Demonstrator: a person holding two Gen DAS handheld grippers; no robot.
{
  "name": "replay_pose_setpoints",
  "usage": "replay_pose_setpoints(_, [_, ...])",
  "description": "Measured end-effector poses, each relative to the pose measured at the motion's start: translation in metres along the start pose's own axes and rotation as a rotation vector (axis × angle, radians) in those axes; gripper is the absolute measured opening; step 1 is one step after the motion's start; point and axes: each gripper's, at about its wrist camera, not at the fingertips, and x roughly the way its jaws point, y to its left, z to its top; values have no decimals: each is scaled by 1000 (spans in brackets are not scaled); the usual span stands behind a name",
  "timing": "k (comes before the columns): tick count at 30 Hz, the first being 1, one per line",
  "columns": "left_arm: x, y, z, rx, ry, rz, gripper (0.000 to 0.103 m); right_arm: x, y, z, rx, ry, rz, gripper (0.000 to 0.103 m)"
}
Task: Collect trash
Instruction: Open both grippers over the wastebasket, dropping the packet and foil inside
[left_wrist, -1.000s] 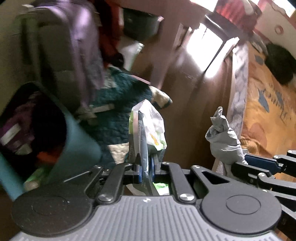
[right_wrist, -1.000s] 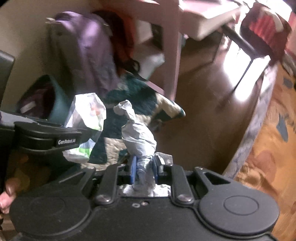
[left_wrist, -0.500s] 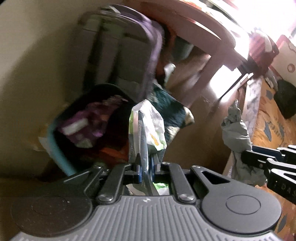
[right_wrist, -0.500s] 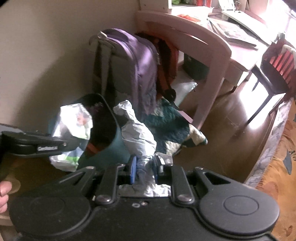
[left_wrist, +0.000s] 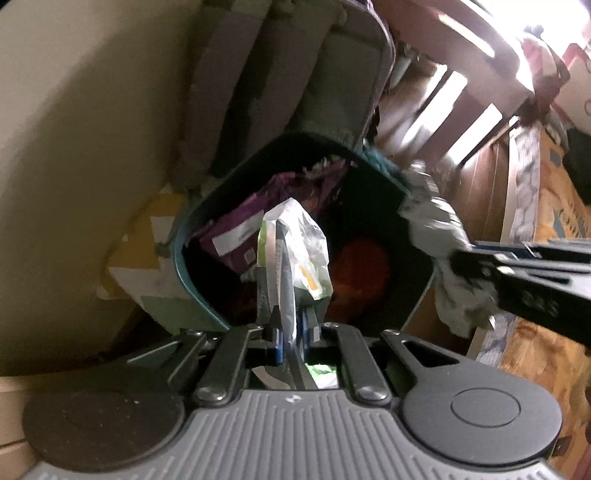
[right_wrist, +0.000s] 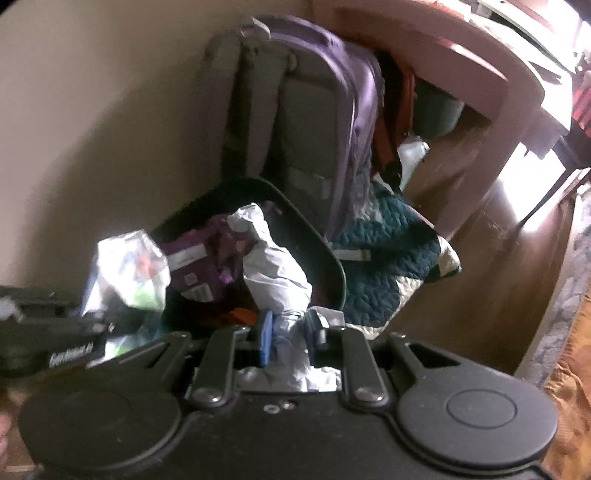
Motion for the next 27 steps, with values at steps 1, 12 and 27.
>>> replay_pose_setpoints(1, [4, 1, -2, 11, 0, -1, 9, 8, 3, 1, -5, 5, 0, 18])
replay_pose_setpoints(12, [55, 0, -6, 59, 36, -15, 9, 66, 20, -1, -31, 72, -62, 19])
replay_pose_setpoints(27, [73, 8, -14, 81, 46, -50, 24, 46, 23, -25, -25, 37, -42, 41])
